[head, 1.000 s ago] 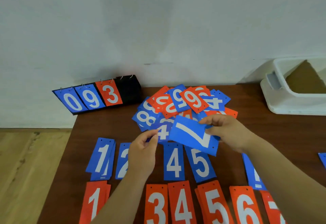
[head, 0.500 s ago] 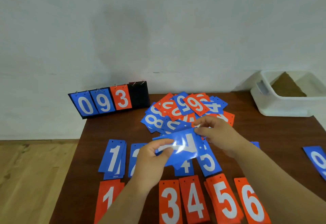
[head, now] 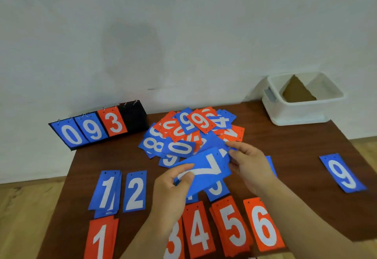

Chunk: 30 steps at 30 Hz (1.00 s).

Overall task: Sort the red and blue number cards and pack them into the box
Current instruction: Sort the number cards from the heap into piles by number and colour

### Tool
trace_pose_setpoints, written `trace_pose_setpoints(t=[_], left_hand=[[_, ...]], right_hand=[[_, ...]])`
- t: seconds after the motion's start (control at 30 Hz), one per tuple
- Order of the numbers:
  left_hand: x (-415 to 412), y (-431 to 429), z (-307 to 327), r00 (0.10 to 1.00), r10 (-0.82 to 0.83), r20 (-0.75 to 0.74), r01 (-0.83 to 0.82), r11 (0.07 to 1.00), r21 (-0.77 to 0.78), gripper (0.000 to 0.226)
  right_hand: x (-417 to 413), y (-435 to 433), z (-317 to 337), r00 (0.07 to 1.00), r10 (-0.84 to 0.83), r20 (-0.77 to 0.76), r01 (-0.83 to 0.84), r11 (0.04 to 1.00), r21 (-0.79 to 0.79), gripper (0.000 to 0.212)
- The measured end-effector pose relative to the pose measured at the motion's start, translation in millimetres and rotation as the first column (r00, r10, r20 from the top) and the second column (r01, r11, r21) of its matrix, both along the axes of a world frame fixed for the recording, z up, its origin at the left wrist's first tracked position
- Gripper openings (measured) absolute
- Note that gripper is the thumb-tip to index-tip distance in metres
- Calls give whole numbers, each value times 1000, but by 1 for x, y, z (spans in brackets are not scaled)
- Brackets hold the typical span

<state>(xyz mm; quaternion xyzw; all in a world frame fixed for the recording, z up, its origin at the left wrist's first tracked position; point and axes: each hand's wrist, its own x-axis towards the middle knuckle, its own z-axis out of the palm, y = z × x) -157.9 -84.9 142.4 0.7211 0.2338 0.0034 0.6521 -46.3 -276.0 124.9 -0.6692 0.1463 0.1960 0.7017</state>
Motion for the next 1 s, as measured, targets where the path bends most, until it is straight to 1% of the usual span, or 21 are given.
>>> trace_pose_setpoints(t=[0.07, 0.13, 0.2, 0.3, 0.43, 0.57, 0.63, 0.73, 0.83, 0.9, 1.0], left_hand=[[8, -19, -3, 989, 144, -23, -145, 989, -9, 19], [17, -38, -7, 961, 275, -16, -275, 961, -17, 20], [22, -53, -14, 946, 324, 6, -324, 946, -4, 23], [25, -64, -19, 921, 389, -8, -388, 920, 45, 30], [9, -51, -26, 848, 529, -42, -524, 847, 88, 35], [-27, -19, -37, 755, 651, -74, -645, 759, 92, 37], [-46, 0, -44, 733, 678, -66, -670, 735, 103, 40], [-70, 32, -53, 723, 685, -82, -675, 727, 123, 40], [-86, 60, -61, 745, 658, -108, -645, 752, 132, 42], [-95, 81, -67, 760, 633, -145, -624, 774, 108, 43], [-101, 107, -70, 770, 612, -181, -610, 789, 71, 43]], right_hand=[[14, -30, -4, 997, -33, 65, 37, 997, -64, 20], [27, -62, -3, 994, -16, 109, 29, 992, -121, 20], [38, -86, -1, 989, 48, 141, -19, 979, -201, 23], [52, -103, -5, 973, 168, 159, -110, 941, -321, 27], [63, -90, -15, 931, 325, 163, -238, 883, -404, 28], [60, -48, -27, 858, 501, 113, -393, 781, -486, 27], [54, -17, -34, 807, 584, 85, -465, 719, -516, 26], [44, 34, -53, 704, 709, 51, -570, 605, -556, 27], [44, 72, -71, 625, 781, 6, -604, 488, -630, 27], [47, 93, -84, 597, 802, -25, -603, 427, -673, 27], [51, 111, -102, 592, 799, -103, -610, 360, -706, 26]])
